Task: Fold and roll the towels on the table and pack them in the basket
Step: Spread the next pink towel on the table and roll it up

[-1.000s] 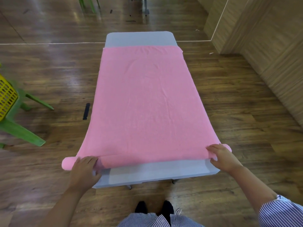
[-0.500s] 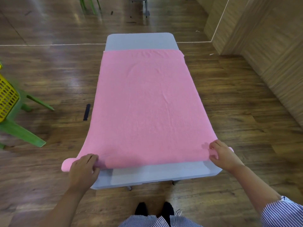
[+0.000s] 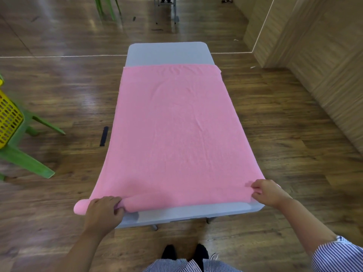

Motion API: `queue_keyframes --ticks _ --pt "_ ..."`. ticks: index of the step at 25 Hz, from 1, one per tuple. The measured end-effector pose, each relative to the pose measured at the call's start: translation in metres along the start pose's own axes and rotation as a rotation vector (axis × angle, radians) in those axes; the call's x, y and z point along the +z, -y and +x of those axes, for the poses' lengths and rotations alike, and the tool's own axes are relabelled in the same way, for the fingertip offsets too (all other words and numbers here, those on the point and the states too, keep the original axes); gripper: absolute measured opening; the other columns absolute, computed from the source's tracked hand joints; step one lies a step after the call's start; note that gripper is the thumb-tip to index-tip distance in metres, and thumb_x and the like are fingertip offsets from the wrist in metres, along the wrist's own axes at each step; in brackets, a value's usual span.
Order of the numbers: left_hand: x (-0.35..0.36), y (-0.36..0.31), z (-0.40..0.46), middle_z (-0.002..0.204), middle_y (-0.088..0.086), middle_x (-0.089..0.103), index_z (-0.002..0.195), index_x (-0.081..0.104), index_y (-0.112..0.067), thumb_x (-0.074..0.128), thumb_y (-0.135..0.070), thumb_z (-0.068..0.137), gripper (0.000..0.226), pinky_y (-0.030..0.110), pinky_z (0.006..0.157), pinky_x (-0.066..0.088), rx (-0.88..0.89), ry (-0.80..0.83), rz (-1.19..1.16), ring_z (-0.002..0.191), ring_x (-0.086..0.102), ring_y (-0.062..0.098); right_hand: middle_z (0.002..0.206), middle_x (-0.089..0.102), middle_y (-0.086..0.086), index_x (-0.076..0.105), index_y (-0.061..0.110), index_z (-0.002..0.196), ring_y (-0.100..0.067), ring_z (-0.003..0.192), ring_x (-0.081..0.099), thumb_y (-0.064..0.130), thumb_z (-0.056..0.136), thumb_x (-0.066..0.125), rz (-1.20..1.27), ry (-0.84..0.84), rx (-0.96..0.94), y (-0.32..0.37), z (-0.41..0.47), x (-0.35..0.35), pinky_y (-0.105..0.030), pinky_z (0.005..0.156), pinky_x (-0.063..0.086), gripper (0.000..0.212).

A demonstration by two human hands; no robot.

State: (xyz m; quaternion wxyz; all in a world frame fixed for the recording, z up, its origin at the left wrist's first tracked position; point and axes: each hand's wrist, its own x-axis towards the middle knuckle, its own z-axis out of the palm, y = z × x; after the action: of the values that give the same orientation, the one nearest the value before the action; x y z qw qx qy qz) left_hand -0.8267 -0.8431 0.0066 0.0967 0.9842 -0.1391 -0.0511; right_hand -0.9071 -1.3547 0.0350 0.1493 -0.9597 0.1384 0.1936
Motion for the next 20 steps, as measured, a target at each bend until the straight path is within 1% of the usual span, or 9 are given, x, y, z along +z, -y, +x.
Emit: queue_keyframes --ticks 2,4,6,7,9,11,14,17,20 --pt "-0.001 0.001 0.001 0.085 0.001 0.070 0.088 0.071 -0.011 0.042 -0.036 0.063 0.046 0.044 0.073 0.047 0.005 -0.034 0.004 0.080 0.065 0.025 0.103 0.059 0.007 0.064 0.020 0.109 -0.017 0.097 0.058 0.016 0.079 0.059 0.016 -0.041 -0.052 -0.002 0.002 -0.002 -0.033 0.080 0.047 0.031" --pt "-0.002 0.000 0.002 0.098 0.001 0.067 0.095 0.068 -0.011 0.041 -0.032 0.066 0.045 0.046 0.083 0.043 0.005 -0.087 -0.010 0.094 0.061 0.024 0.101 0.060 0.002 0.066 0.014 0.101 -0.023 0.088 0.061 0.009 0.078 0.063 0.024 -0.183 -0.146 -0.005 0.006 0.001 -0.039 0.071 0.051 0.024" --pt "-0.002 -0.002 0.005 0.097 0.001 0.068 0.094 0.067 -0.011 0.039 -0.029 0.069 0.042 0.045 0.079 0.047 0.028 -0.102 -0.034 0.091 0.064 0.025 0.092 0.066 -0.001 0.070 0.010 0.091 -0.027 0.081 0.065 0.003 0.078 0.065 0.020 -0.284 -0.184 -0.004 0.005 0.005 -0.039 0.066 0.052 0.015" --pt "-0.002 -0.003 0.006 0.096 0.000 0.068 0.094 0.068 -0.012 0.040 -0.031 0.070 0.041 0.044 0.077 0.049 0.037 -0.092 -0.045 0.089 0.065 0.025 0.093 0.068 -0.002 0.072 0.009 0.092 -0.027 0.083 0.066 0.003 0.078 0.066 0.023 -0.292 -0.186 -0.003 0.004 0.007 -0.036 0.070 0.051 0.016" --pt "-0.002 -0.004 0.008 0.095 -0.001 0.069 0.094 0.068 -0.013 0.047 -0.031 0.068 0.038 0.042 0.076 0.050 0.038 -0.073 -0.042 0.087 0.065 0.024 0.105 0.066 -0.004 0.069 0.008 0.107 -0.026 0.096 0.062 0.009 0.075 0.069 0.038 -0.239 -0.158 -0.002 0.003 0.010 -0.032 0.085 0.046 0.033" --pt "0.000 -0.004 0.008 0.095 0.001 0.070 0.095 0.068 -0.012 0.055 -0.024 0.062 0.038 0.044 0.076 0.051 0.035 -0.043 -0.031 0.086 0.066 0.026 0.116 0.061 -0.004 0.061 0.008 0.120 -0.026 0.107 0.056 0.014 0.073 0.069 -0.002 -0.144 -0.139 0.002 0.003 0.011 -0.032 0.096 0.040 0.048" --pt "-0.002 -0.003 0.006 0.089 0.001 0.072 0.093 0.071 -0.010 0.056 -0.021 0.061 0.037 0.044 0.072 0.051 0.020 -0.020 -0.026 0.078 0.068 0.027 0.115 0.062 -0.003 0.059 0.011 0.123 -0.023 0.107 0.056 0.016 0.078 0.063 0.000 -0.129 -0.109 0.005 0.001 0.009 -0.027 0.089 0.039 0.045" --pt "-0.005 -0.002 0.003 0.072 -0.004 0.069 0.084 0.070 -0.014 0.041 -0.032 0.064 0.040 0.035 0.059 0.046 0.069 -0.040 0.007 0.062 0.065 0.024 0.111 0.064 -0.001 0.062 0.017 0.119 -0.019 0.104 0.057 0.022 0.084 0.059 -0.035 -0.055 -0.057 0.008 -0.002 0.000 -0.024 0.079 0.036 0.036" --pt "-0.010 0.002 0.008 0.078 0.000 0.070 0.086 0.070 -0.012 0.038 -0.033 0.063 0.044 0.038 0.061 0.047 0.096 -0.097 0.000 0.069 0.066 0.026 0.111 0.062 -0.002 0.062 0.019 0.119 -0.022 0.105 0.056 0.018 0.084 0.057 -0.058 -0.045 -0.090 0.010 -0.001 -0.007 -0.027 0.085 0.040 0.035"
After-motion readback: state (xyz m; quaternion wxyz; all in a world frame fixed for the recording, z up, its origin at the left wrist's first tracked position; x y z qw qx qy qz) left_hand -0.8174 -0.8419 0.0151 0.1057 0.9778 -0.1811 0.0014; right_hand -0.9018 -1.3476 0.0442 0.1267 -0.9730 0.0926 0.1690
